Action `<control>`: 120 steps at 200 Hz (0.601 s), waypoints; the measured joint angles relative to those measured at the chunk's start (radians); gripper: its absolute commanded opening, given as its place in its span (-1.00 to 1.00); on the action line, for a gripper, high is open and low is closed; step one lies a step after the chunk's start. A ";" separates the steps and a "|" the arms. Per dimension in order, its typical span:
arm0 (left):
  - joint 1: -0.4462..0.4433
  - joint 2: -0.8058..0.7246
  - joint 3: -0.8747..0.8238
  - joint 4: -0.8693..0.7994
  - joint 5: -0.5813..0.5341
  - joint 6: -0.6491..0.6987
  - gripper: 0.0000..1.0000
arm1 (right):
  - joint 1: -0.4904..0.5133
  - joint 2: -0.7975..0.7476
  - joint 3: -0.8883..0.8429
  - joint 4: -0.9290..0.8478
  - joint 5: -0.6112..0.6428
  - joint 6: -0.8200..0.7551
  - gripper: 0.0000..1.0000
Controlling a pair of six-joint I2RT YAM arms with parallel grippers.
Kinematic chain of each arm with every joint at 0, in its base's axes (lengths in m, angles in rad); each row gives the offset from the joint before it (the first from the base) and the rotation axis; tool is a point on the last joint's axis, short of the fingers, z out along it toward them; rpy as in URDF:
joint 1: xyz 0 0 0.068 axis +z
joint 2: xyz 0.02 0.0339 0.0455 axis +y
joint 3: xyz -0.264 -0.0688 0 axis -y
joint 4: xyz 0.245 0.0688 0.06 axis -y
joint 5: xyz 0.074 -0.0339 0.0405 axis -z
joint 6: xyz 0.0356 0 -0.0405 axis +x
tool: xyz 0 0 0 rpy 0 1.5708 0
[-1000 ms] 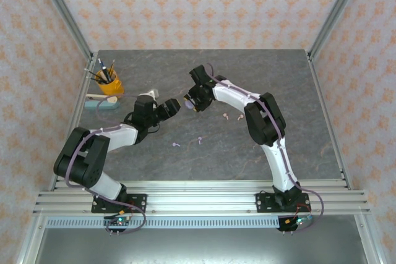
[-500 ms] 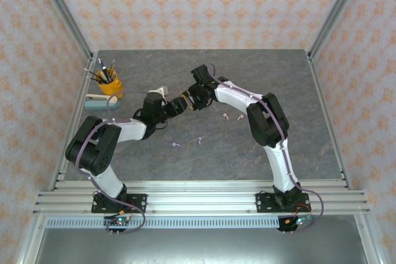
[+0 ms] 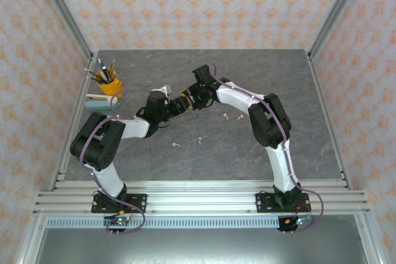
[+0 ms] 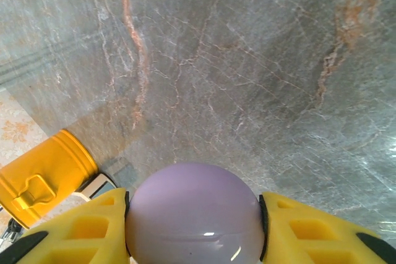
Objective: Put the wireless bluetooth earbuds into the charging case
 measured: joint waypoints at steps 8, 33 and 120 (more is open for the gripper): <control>0.000 0.006 0.003 0.000 0.001 0.000 0.19 | 0.000 -0.001 -0.006 0.003 0.000 0.003 -0.27; -0.002 0.025 0.014 0.004 0.000 -0.001 0.16 | -0.002 -0.004 -0.014 0.011 -0.001 0.010 -0.27; -0.008 0.051 0.043 0.023 -0.005 -0.006 0.04 | -0.004 -0.031 -0.039 0.069 -0.027 0.043 -0.27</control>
